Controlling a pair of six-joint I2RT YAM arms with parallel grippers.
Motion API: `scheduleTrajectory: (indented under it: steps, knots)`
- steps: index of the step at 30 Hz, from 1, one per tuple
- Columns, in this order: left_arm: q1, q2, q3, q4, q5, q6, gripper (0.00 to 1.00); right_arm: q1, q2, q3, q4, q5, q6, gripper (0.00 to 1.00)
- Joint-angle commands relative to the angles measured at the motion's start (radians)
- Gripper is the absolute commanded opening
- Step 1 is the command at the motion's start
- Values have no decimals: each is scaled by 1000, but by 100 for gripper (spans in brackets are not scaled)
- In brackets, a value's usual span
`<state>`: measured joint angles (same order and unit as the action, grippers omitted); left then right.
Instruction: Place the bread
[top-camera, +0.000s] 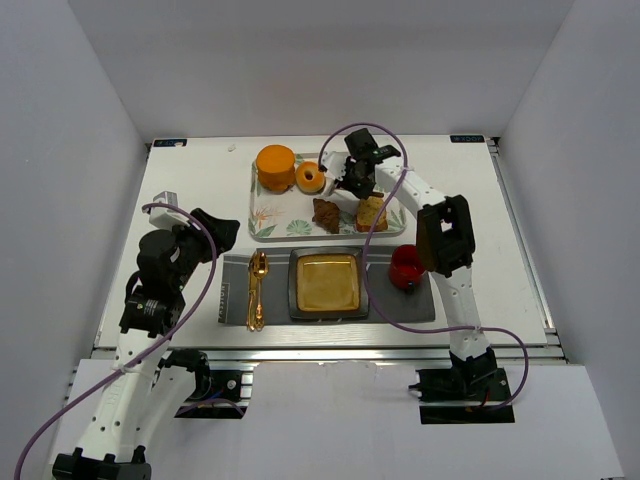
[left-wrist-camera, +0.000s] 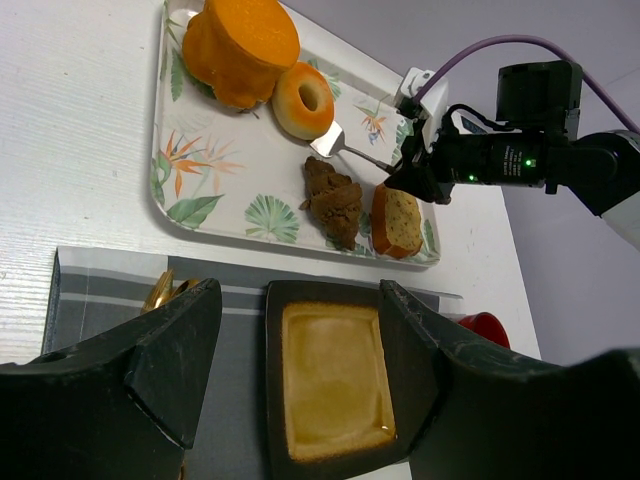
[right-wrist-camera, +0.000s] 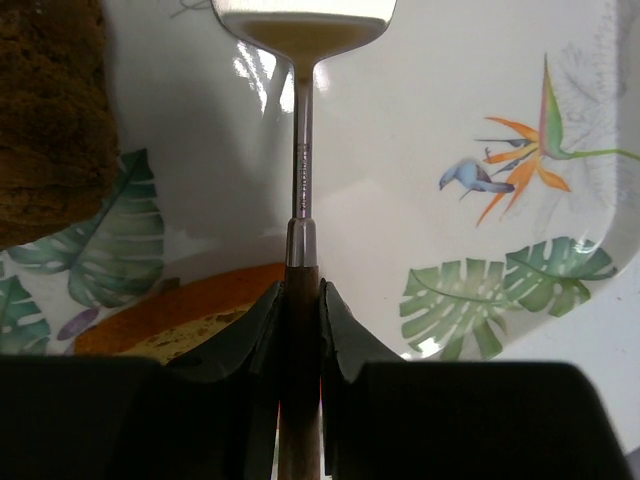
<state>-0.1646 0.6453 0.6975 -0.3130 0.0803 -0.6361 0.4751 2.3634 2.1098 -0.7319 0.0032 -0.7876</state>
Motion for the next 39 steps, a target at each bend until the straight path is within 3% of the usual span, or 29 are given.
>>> scheduleTrajectory:
  steps: [1, 17, 28, 39]
  knots:
    - [5, -1, 25, 8, 15, 4, 73, -15, 13, 41, -27, -69, 68, 0]
    - [5, -7, 31, 5, 19, -4, 73, -93, -6, 81, -31, -187, 185, 0]
    - [5, 2, 36, 14, 22, -5, 73, -98, -116, 73, -58, -276, 191, 0]
    - [5, -9, 23, 26, 26, -7, 73, -90, -338, -138, -61, -362, 139, 0]
